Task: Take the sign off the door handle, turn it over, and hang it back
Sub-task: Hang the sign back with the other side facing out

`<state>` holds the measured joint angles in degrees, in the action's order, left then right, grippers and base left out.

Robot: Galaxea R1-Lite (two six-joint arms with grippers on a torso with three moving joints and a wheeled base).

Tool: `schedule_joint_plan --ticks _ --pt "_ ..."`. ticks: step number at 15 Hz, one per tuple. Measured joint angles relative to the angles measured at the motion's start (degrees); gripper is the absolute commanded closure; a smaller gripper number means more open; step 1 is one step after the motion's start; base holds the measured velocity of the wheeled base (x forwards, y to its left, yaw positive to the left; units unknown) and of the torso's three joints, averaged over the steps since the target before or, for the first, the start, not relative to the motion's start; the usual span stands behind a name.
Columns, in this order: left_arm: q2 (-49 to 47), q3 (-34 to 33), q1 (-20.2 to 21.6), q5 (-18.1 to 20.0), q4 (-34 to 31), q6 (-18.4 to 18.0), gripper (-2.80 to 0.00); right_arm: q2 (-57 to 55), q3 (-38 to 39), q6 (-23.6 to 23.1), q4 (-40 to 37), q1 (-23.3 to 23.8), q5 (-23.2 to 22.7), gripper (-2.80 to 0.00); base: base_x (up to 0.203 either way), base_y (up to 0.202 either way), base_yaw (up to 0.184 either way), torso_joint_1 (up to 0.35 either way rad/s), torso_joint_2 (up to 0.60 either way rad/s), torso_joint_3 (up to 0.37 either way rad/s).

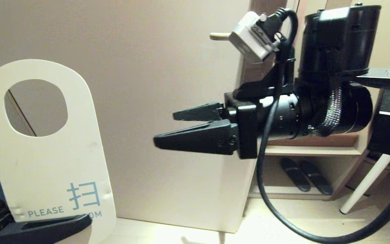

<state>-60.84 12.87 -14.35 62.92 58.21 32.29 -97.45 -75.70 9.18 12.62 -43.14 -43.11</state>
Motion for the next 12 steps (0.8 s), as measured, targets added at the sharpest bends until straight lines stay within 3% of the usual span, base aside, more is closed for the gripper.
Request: schedule_joint_plan --ticks 1,6,8,12 --pt "0.34 -0.49 0.02 0.03 0.02 -0.02 0.0 2.03 2.66 -0.43 0.05 2.41 0.0 0.0 0.0 0.0 0.0 0.0 0.0 0.0" --pt "1.64 -1.82 0.11 -0.15 -0.19 -0.14 0.0 11.4 14.95 -4.76 0.06 12.76 0.2 0.0 0.0 0.0 0.0 0.0 0.0 0.0" --pt "2.57 -2.51 0.16 -0.69 -0.28 -0.25 0.0 14.95 18.67 -5.42 0.09 16.67 2.5 0.0 0.0 0.0 0.0 0.0 0.0 0.0" --pt "5.54 -5.24 0.22 -2.83 -0.32 -0.52 0.0 20.13 26.31 -8.24 3.65 23.18 17.12 0.0 0.0 0.0 0.0 0.0 0.0 0.0"
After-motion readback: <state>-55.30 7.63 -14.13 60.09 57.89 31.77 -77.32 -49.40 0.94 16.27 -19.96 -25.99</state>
